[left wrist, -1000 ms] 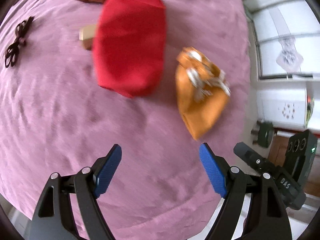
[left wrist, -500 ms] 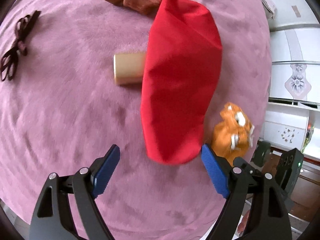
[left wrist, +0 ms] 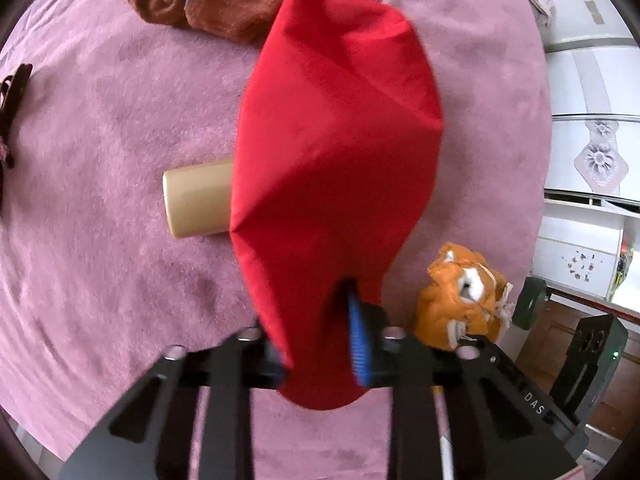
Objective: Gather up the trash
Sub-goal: 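Grasp the red bag with the left tool while the right tool grasps the orange bag, then carry both bags over the yellow bin and open both tools to drop them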
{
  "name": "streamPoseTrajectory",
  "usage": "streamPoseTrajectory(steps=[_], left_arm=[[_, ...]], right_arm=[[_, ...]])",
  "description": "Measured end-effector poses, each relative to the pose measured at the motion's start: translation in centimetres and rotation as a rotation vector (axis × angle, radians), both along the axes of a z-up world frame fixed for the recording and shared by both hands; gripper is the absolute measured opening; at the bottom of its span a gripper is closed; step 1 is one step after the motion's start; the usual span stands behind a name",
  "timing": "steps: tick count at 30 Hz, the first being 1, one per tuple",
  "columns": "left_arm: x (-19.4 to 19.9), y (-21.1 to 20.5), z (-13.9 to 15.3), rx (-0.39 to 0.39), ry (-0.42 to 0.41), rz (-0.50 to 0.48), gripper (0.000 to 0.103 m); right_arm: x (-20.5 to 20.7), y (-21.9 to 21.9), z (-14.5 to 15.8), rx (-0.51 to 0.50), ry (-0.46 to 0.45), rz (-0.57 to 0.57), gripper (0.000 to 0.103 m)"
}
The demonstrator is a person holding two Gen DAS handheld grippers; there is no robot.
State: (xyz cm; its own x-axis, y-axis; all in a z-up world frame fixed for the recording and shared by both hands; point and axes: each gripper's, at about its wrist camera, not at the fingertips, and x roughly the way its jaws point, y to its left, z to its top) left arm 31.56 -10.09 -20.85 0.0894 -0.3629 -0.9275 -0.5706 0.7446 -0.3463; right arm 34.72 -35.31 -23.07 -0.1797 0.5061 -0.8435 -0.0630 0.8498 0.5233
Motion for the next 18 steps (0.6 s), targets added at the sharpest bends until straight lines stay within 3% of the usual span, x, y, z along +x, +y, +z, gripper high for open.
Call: streamPoseTrajectory(steps=[6, 18], left_arm=[[-2.2, -0.8, 2.3, -0.001, -0.057, -0.007, 0.006], [-7.6, -5.6, 7.7, -0.039, -0.136, -0.105, 0.006]], right_arm=[[-1.0, -0.9, 2.5, 0.009, -0.056, 0.038, 0.007], [-5.9, -7.1, 6.8, 0.028, -0.088, -0.041, 0.007]])
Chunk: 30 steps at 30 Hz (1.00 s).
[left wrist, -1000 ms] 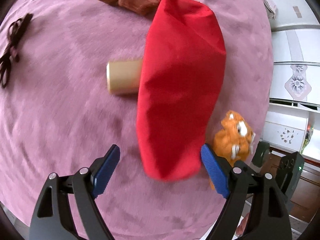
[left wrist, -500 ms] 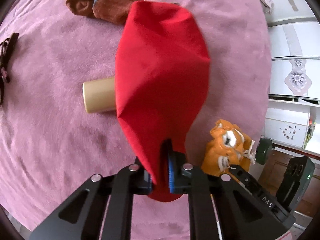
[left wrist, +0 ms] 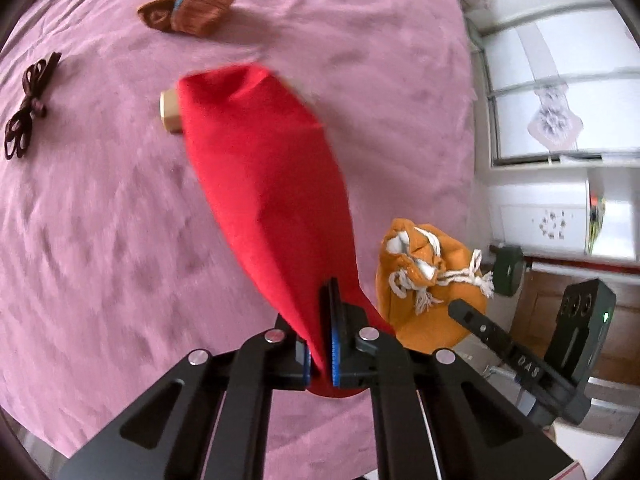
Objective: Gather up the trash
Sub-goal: 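Carry both bags over the yellow bin and open both tools to drop them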
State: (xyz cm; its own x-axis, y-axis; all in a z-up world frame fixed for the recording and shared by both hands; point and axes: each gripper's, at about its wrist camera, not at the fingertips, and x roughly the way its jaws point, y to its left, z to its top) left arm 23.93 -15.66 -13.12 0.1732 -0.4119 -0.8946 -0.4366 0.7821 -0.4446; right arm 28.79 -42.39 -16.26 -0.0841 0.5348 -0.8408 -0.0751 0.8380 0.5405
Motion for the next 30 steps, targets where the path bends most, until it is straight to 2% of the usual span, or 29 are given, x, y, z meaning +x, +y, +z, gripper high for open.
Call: streamPoseTrajectory(steps=[3, 16, 30], left_arm=[[-0.6, -1.2, 1.0, -0.003, -0.008, -0.03, 0.006], [-4.7, -11.4, 3.3, -0.033, -0.039, -0.202, 0.006], [-2.7, -25.8, 3.7, -0.039, -0.059, -0.501, 0.006]], right_arm=[[-1.3, -1.2, 0.8, 0.001, -0.004, -0.035, 0.007], [-7.0, -12.2, 3.1, -0.008, -0.03, -0.188, 0.007], [-10.6, -23.6, 2.6, -0.047, -0.031, -0.381, 0.007]])
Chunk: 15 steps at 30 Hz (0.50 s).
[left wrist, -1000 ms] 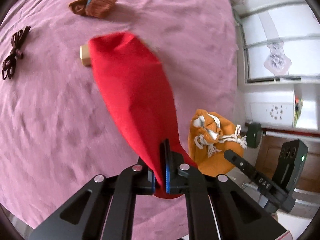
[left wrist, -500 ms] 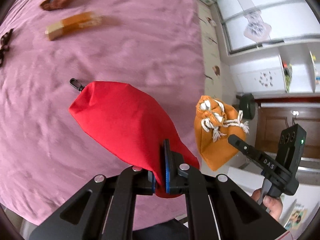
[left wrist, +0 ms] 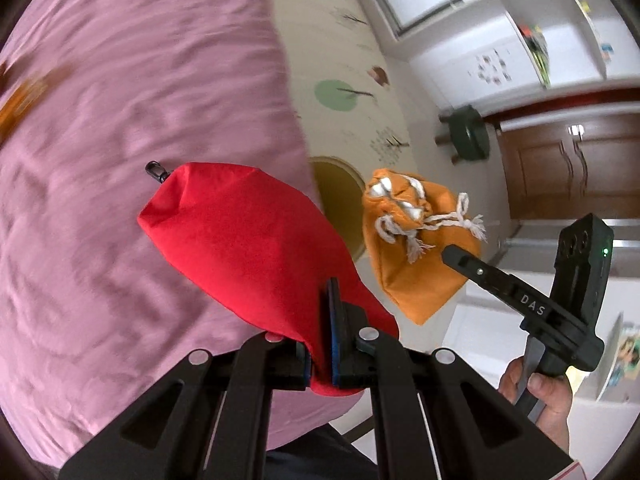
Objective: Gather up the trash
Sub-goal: 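Carry both bags over the yellow bin and open both tools to drop them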
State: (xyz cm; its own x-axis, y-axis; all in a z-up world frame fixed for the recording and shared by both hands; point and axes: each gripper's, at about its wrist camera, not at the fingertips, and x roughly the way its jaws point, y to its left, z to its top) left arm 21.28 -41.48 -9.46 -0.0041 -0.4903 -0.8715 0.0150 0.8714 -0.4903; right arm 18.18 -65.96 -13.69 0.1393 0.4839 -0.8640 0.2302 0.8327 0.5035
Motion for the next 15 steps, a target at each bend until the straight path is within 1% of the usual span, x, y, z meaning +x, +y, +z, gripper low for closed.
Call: streamPoseTrajectory(steps=[4, 8, 15], left_arm=[[0.8, -4.1, 0.0, 0.016, -0.012, -0.092, 0.006], [1.7, -7.7, -0.7, 0.033, -0.01, -0.169, 0.006], [3.2, -13.3, -2.0, 0.071, -0.013, -0.296, 0.006]], right_arm=[[-0.7, -2.9, -0.7, -0.011, 0.008, -0.053, 0.007], [-1.0, -5.5, -1.4, -0.017, 0.018, -0.099, 0.007], [-1.0, -8.7, -3.2, -0.033, 0.044, -0.142, 0.007]])
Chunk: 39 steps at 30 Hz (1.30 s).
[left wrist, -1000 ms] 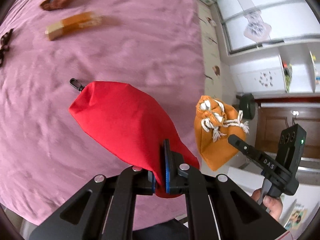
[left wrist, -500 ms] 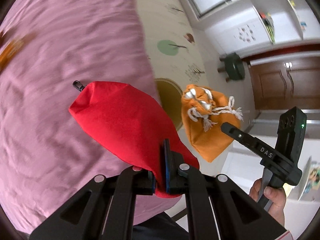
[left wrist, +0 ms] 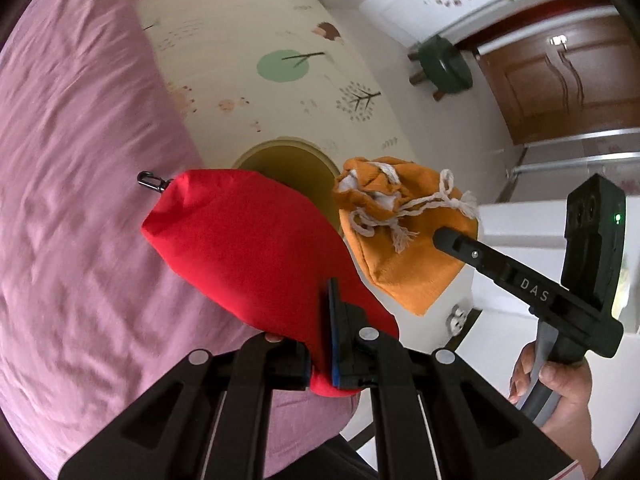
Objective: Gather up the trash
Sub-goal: 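Carry both bags over the yellow bin and open both tools to drop them, then move both open tools back over the shoelace and orange bottle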
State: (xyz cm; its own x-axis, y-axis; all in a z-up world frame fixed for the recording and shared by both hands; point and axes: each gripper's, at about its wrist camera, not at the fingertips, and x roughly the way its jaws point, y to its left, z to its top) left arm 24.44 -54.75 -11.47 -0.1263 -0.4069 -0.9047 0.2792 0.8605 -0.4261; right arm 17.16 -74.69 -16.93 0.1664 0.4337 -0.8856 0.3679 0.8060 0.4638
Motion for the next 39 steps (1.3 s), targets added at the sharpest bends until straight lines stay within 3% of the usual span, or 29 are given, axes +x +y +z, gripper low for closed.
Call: streamPoseTrajectory(steps=[7, 15, 16, 18, 19, 20, 28, 39], left_arm=[[1.1, -3.9, -1.5, 0.041, 0.003, -0.096, 0.006], [2.7, -6.5, -2.0, 0.02, 0.003, -0.162, 0.007], [2.8, -6.7, -2.0, 0.014, 0.003, -0.174, 0.009], [3.0, -7.0, -1.9, 0.03, -0.008, -0.19, 0.039], [3.1, -7.0, -1.9, 0.039, -0.013, -0.192, 0.045], [3.2, -6.9, -1.9, 0.048, -0.025, -0.189, 0.053], [3.4, -4.9, -1.4, 0.081, -0.048, -0.127, 0.066], [2.0, 0.9, 1.0, 0.076, -0.089, -0.017, 0.069]], right_arm=[[0.5, -2.6, -2.0, -0.009, 0.03, -0.036, 0.007], [1.4, -4.7, -2.6, -0.014, 0.04, -0.053, 0.013], [1.5, -4.9, -2.6, -0.013, 0.038, -0.055, 0.017], [1.7, -5.4, -2.8, 0.026, 0.033, -0.069, 0.032], [1.8, -5.8, -2.9, 0.027, 0.032, -0.079, 0.048], [1.9, -6.0, -2.8, 0.019, 0.031, -0.081, 0.052], [3.2, -5.3, -2.5, 0.017, 0.03, -0.051, 0.052], [4.4, 0.7, 0.4, 0.043, -0.02, 0.074, 0.052]])
